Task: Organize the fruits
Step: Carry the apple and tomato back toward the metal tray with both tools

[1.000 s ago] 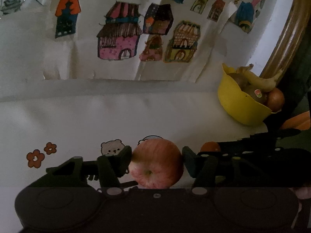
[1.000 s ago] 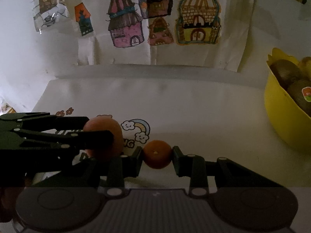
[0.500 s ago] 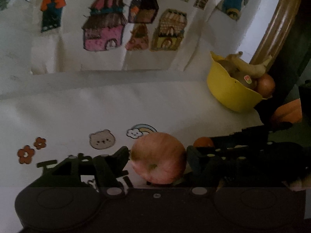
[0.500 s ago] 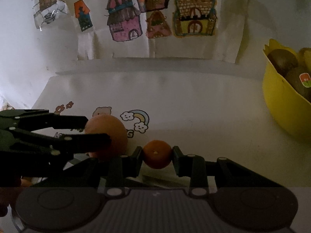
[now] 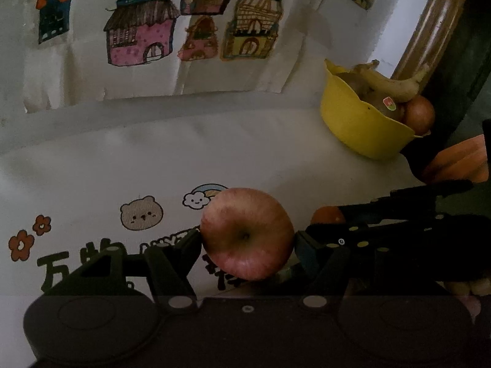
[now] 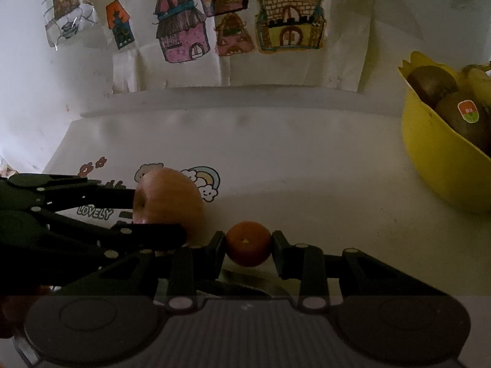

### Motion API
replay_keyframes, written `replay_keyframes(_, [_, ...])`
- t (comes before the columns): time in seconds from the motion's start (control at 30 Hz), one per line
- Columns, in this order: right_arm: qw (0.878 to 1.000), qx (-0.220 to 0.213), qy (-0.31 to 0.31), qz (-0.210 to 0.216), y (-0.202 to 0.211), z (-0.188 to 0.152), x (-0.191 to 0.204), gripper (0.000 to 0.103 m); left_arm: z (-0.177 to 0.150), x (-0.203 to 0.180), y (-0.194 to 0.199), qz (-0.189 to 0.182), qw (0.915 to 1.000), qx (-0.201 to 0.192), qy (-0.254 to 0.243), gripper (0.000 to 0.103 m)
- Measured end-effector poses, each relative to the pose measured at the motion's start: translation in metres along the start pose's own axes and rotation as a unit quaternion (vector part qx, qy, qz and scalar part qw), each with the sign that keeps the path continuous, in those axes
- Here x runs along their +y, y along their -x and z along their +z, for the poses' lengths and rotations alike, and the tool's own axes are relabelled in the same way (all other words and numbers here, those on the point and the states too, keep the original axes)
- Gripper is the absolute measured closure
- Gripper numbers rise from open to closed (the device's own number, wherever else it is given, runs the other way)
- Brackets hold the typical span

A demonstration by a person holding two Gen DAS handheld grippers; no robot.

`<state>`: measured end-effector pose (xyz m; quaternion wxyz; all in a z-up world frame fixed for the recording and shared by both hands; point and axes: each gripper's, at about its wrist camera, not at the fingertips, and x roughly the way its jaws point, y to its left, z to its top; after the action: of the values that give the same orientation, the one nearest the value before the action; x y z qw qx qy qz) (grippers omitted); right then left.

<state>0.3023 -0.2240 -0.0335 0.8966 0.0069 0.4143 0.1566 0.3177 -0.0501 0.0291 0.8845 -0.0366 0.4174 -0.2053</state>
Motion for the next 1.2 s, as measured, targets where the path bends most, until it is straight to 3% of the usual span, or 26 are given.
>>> replay_keyframes(0.6, [1.000,-0.014,0.012,0.021,0.033,-0.016,0.028,0.066,-0.015,0.000,0.047,-0.011,0.9992,-0.028,0.028,0.037])
replay_keyframes(1.2, [0.999,-0.009,0.017,0.028,0.039,-0.038,0.030,0.066,-0.039,-0.022,0.064,-0.021,0.9994,-0.029,0.004,0.037])
